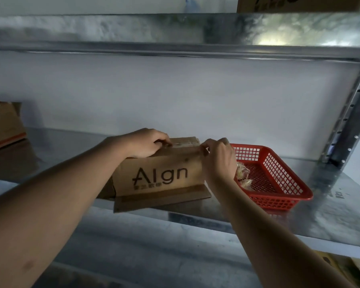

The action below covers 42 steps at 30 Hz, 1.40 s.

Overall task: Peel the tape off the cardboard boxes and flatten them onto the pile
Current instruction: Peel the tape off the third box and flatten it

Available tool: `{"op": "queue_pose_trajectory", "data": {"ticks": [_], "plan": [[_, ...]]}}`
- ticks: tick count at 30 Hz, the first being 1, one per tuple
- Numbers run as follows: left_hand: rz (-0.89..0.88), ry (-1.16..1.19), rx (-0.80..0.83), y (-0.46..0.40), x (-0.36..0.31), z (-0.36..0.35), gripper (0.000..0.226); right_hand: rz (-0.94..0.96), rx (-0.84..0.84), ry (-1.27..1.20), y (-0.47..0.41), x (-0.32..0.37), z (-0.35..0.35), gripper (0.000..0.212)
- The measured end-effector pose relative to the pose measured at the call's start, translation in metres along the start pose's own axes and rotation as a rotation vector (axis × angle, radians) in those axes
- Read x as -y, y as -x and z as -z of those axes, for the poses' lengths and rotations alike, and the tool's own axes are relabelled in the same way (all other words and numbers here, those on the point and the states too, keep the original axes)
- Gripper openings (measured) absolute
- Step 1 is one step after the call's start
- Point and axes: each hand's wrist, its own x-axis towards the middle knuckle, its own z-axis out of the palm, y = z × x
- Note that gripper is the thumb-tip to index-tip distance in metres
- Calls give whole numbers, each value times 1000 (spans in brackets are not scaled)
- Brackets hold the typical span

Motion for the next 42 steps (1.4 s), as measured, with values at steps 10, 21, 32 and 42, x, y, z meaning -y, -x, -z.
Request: {"op": "queue_pose_trajectory", "data": {"ticks": [10, 21, 32, 42], "plan": [[-81, -76, 28, -9, 54, 24, 31, -86, 275, -238, -1, 68, -38, 30], [-323, -97, -126, -14, 106, 23, 39, -288, 322, -680, -22, 84, -68, 22], [-303, 52, -79, -16, 96, 2, 39, 334, -17, -18, 26, 104, -30, 22], [-159, -29, -154, -3, 73, 2, 43, -67, -32, 4, 66, 103, -5, 41]]}}
